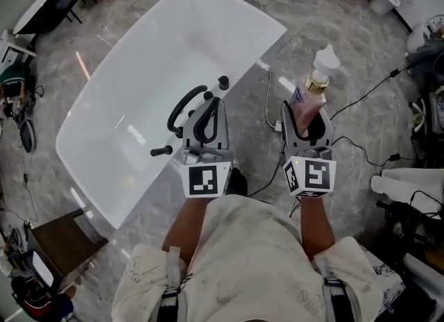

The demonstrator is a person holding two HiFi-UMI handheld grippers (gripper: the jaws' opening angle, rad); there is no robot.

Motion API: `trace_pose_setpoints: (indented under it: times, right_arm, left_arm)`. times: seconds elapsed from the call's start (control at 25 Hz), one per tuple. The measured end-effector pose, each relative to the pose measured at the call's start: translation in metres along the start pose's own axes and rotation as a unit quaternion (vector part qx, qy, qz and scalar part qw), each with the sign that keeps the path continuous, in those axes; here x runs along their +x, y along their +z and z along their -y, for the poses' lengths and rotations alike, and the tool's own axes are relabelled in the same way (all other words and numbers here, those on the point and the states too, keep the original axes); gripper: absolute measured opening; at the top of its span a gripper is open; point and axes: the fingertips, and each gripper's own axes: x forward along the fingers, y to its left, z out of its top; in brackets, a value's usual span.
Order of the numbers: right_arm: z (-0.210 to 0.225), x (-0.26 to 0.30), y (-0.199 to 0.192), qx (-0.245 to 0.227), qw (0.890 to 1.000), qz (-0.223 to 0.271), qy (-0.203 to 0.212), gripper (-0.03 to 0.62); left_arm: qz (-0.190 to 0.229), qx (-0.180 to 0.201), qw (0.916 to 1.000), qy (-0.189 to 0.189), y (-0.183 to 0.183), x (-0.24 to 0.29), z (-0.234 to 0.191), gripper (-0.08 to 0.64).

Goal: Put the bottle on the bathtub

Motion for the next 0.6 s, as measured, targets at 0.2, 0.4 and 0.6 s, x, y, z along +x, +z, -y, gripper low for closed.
trace_pose_setpoints:
  times: [0.2, 0.4, 0.6]
  right_arm:
    - [-0.010, 0.044, -0.004, -0.006, 1.000, -0.019, 0.004, 0.223]
    - [-0.018, 0.072, -0.004, -0.017, 0.999, -0.024, 0.014, 0.224]
    - [-0.024, 0.103, 0.001, -0.015, 0.999, -0.026, 0.027, 0.224]
  left_arm:
    - [-0.001, -0.016, 0.9999, -0.006, -0.010, 0.028, -0.029, 0.002]
    - [0.005, -0.023, 0.9997, -0.005, -0.013, 0.046, -0.046, 0.002]
    - [0.002, -0.031, 0.9995, 0.002, -0.011, 0.066, -0.061, 0.002]
